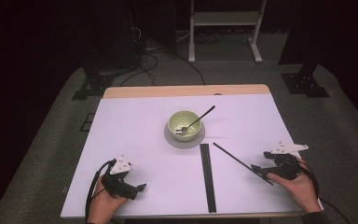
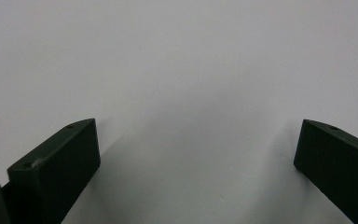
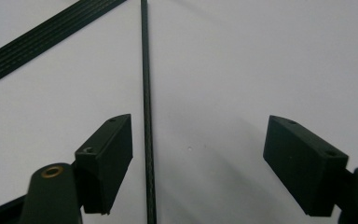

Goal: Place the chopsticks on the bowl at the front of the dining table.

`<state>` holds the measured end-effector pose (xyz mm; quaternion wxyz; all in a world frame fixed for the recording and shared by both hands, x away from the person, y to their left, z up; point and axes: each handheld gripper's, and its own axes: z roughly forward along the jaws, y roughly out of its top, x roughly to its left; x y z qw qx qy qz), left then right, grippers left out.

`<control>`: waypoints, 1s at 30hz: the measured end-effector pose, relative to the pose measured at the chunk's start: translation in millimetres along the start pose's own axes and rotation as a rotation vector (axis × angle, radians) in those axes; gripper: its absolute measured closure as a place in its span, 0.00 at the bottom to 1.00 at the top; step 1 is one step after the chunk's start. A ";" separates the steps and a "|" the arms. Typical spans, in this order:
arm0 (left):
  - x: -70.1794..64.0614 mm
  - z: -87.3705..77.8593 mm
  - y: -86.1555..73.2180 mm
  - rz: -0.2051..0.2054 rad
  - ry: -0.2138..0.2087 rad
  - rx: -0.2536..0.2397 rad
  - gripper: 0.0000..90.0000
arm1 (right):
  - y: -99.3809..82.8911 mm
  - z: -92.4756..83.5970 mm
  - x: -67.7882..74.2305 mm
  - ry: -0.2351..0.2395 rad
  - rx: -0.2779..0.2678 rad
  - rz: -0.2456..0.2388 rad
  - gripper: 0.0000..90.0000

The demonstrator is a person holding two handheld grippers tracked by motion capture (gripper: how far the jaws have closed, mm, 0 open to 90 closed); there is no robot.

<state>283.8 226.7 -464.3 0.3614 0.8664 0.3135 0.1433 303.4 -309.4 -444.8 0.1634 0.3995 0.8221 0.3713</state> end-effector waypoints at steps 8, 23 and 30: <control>0.0 0.1 0.0 -0.001 0.000 0.000 0.00 | 7.3 2.6 2.5 0.029 -0.014 -0.010 0.40; 0.1 0.1 0.0 -0.002 -0.001 0.000 0.00 | 22.9 16.1 8.9 0.110 -0.002 -0.030 0.65; 0.1 0.1 0.0 -0.002 -0.001 0.000 0.00 | 29.7 26.4 12.1 0.136 0.020 -0.038 0.73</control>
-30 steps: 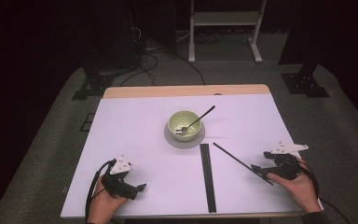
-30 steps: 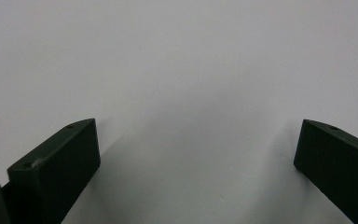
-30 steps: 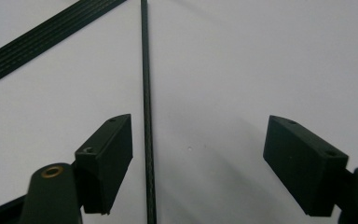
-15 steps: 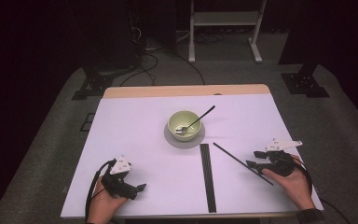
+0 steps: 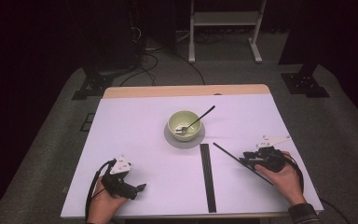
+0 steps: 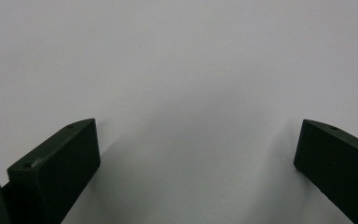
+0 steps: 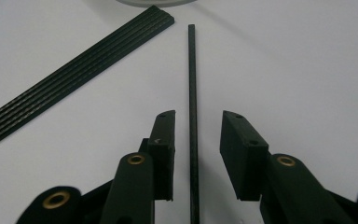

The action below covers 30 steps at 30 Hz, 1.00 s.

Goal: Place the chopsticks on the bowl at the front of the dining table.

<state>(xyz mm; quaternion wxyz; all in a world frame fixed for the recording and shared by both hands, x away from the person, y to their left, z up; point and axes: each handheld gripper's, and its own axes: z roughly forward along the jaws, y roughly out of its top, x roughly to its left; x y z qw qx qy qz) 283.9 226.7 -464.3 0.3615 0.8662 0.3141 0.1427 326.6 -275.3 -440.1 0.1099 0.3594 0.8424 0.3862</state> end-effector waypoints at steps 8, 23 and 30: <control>0.0 0.0 0.0 0.000 0.000 0.000 0.00 | 5.5 9.9 -1.6 0.006 0.017 -0.002 0.82; 0.0 0.0 0.0 0.001 0.000 0.000 0.00 | 6.8 23.0 -2.7 0.006 0.070 -0.008 0.90; 0.0 0.0 0.0 0.001 0.000 0.000 0.00 | 6.6 23.5 -2.1 0.003 0.079 -0.014 0.93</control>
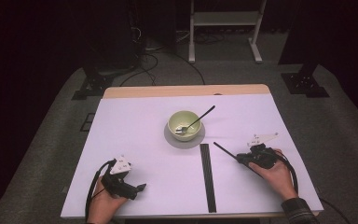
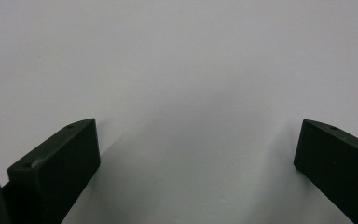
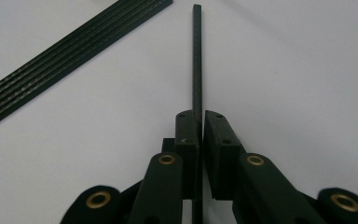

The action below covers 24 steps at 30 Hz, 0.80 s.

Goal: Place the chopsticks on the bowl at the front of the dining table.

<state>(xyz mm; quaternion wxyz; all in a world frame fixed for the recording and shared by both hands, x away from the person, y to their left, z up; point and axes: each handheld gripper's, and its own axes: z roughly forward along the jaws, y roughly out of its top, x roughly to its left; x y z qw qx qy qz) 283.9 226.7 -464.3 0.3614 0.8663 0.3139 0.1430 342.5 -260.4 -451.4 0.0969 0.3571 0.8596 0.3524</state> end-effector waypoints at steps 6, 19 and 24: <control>0.0 0.0 0.0 0.000 0.000 0.000 0.00 | 0.1 -0.1 0.3 -0.004 0.002 -0.002 0.95; 0.0 0.0 0.0 -0.001 0.000 0.000 0.00 | 1.0 -3.6 -0.4 -0.007 -0.008 0.016 0.95; 0.0 0.0 0.0 0.000 0.000 0.000 0.00 | 1.7 -5.9 -0.8 -0.004 -0.022 0.016 0.95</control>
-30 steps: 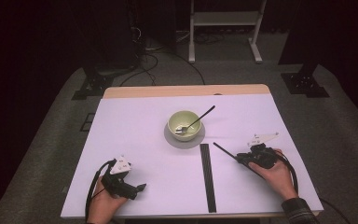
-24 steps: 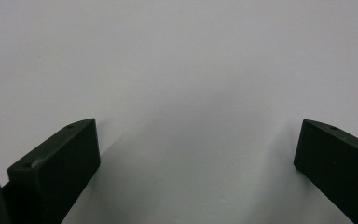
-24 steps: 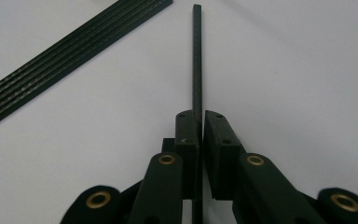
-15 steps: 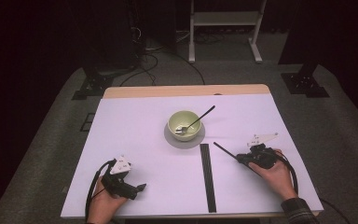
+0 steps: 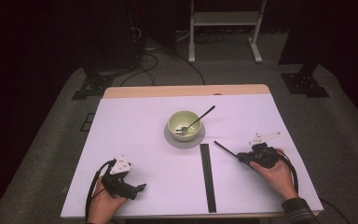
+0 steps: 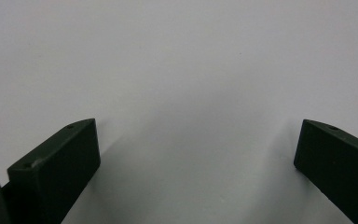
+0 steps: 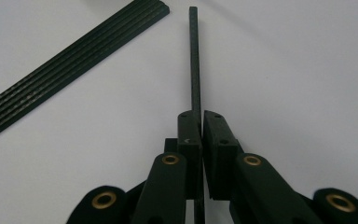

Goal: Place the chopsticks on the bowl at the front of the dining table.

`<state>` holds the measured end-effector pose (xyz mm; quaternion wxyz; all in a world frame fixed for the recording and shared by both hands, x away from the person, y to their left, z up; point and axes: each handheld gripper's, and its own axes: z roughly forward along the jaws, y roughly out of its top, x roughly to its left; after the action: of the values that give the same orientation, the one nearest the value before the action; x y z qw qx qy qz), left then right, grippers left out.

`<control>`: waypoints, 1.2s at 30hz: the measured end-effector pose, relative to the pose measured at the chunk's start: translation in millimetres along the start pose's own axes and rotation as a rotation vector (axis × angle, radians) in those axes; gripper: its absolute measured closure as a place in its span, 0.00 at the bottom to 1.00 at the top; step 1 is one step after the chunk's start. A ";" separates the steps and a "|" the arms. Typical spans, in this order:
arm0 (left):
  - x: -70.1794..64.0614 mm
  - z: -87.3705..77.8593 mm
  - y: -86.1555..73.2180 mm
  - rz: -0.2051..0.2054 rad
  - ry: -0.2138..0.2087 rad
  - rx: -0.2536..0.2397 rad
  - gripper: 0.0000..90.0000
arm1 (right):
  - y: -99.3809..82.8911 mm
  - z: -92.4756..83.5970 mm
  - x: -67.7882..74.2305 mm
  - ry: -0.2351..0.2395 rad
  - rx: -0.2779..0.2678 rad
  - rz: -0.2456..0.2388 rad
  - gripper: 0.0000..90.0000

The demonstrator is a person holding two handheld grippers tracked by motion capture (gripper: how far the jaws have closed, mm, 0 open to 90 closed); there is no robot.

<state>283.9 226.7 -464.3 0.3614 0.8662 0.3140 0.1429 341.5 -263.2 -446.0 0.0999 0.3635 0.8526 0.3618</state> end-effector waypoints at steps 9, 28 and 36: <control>0.0 0.0 0.0 0.000 0.000 0.000 0.00 | 3.7 -4.4 1.8 0.015 -0.012 0.008 0.95; 0.0 0.0 0.0 0.000 0.000 0.000 0.00 | 21.2 -21.3 7.8 0.032 -0.077 0.010 0.95; 0.1 0.0 0.0 0.001 0.000 0.000 0.00 | 30.8 -28.1 9.8 0.031 -0.102 0.015 0.95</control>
<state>283.9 226.8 -464.3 0.3613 0.8663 0.3138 0.1429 339.2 -257.2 -403.7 0.1025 0.3586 0.8317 0.4113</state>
